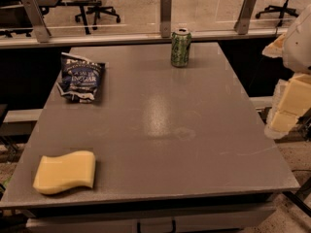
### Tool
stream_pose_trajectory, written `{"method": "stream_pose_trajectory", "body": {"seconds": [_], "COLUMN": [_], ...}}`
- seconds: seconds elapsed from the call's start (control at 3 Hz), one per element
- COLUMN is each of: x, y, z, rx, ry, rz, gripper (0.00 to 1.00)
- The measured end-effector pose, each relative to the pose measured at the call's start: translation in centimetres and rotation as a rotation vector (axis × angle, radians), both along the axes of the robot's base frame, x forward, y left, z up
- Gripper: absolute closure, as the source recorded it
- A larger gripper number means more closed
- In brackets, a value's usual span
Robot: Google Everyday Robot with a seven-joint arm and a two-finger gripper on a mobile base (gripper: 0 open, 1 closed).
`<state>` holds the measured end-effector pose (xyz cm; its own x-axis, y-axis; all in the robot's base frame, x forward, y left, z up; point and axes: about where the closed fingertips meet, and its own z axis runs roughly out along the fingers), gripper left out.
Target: Pick sponge
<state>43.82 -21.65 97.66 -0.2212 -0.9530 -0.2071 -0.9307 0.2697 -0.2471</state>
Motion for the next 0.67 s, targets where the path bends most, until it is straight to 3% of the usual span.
{"method": "stream_pose_trajectory", "body": {"seconds": [0.33, 0.67], "x": [0.0, 0.8], "y": [0.0, 4.7], "z": [0.1, -1.0], "rx": [0.001, 0.017], "ry": [-0.002, -0.004], "rz": [0.000, 0.101], "gripper": [0.00, 0.00]}}
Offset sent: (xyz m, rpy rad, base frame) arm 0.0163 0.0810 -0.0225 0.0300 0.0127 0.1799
